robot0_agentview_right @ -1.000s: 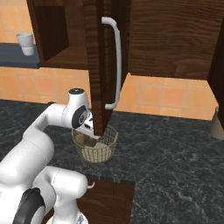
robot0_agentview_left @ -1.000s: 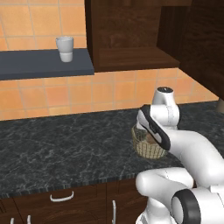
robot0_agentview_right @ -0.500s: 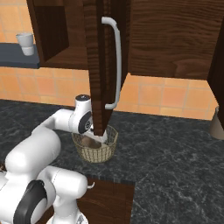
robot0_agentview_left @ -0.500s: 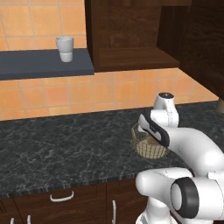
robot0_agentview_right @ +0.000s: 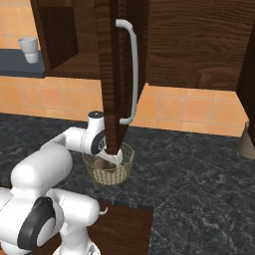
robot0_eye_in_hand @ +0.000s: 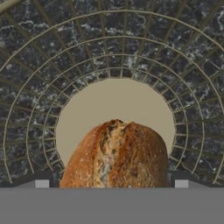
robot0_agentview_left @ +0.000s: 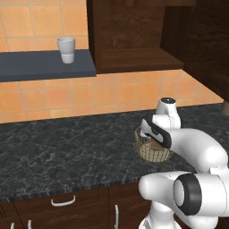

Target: Open the cabinet, pick up the bread from the cabinet and place it in the basket. Then move the basket to the dining counter.

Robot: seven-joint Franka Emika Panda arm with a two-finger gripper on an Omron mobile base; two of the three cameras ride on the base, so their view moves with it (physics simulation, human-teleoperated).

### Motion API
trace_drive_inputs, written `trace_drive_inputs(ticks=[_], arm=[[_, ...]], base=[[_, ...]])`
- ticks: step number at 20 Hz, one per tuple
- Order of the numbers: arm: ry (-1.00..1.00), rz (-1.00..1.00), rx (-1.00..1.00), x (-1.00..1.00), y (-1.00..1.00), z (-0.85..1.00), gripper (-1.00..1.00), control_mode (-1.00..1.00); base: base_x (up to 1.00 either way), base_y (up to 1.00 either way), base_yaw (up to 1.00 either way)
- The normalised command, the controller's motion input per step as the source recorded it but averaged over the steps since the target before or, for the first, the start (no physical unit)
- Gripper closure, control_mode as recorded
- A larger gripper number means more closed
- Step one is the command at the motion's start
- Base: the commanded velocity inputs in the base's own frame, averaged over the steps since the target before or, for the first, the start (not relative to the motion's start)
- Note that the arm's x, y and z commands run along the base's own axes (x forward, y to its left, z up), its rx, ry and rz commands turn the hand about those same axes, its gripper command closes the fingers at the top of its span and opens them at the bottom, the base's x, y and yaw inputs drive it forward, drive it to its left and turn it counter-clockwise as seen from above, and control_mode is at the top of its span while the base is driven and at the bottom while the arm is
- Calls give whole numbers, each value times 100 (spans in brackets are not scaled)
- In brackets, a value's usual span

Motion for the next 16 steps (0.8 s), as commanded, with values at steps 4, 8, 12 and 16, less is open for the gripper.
trace_drive_inputs(ticks=[4, 8, 12, 16], arm=[[0, 0, 0, 0, 0, 0, -100, -100], [0, 0, 0, 0, 0, 0, -100, -100], [-4, 0, -2, 0, 2, 17, -100, -100], [-6, 7, -5, -19, 16, 37, -100, -100]], base=[[0, 0, 0], [0, 0, 0], [0, 0, 0], [0, 0, 0]])
